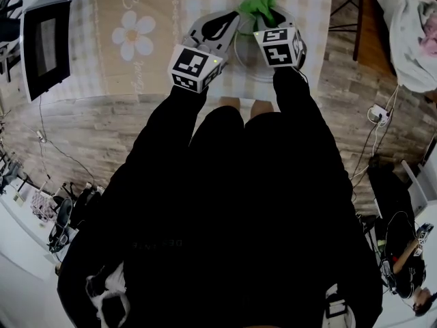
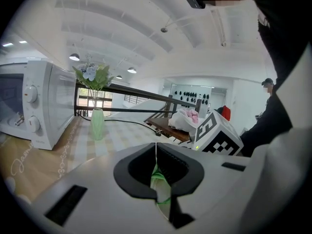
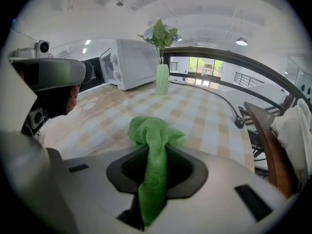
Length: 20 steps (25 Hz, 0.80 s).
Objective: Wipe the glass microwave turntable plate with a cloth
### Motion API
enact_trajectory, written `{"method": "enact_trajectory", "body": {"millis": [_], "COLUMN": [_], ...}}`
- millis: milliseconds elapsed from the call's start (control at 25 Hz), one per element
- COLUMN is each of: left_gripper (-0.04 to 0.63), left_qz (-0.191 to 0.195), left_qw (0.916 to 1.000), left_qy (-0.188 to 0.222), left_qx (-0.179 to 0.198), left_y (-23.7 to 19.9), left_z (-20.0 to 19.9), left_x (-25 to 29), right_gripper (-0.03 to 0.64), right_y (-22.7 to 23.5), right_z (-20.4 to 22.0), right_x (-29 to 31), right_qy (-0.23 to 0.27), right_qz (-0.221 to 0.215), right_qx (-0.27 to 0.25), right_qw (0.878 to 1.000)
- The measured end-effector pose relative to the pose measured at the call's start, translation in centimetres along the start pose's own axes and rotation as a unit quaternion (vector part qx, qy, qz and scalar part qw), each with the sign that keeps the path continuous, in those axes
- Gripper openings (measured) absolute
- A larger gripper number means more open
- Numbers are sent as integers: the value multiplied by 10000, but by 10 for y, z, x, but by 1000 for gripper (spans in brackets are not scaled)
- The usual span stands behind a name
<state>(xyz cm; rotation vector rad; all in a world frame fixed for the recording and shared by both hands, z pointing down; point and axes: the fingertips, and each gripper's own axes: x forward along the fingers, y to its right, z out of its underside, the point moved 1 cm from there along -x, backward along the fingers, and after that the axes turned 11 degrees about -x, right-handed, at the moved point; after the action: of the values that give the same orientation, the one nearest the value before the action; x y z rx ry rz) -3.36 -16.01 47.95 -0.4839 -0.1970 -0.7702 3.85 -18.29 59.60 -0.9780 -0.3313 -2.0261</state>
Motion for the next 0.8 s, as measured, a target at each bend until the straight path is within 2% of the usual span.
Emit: {"method": "enact_trajectory", "body": {"millis": [600,800], "left_gripper": [21,21], "left_qz": [271,282], "left_qw": [9995,9995], "left_qy": [-146,-78], "left_qx": [-44,-136], "left_y": [34,40], "left_z": [9,5], "left_x": [26,26], "right_gripper": [92,93], "right_y": [57,81], "right_z": [57,82], "right_x": [-39,-53], "right_qy": [-333,-429], "right_qz": [511,677], "right_qx": [432,771], "right_qw": [9972,9938]}}
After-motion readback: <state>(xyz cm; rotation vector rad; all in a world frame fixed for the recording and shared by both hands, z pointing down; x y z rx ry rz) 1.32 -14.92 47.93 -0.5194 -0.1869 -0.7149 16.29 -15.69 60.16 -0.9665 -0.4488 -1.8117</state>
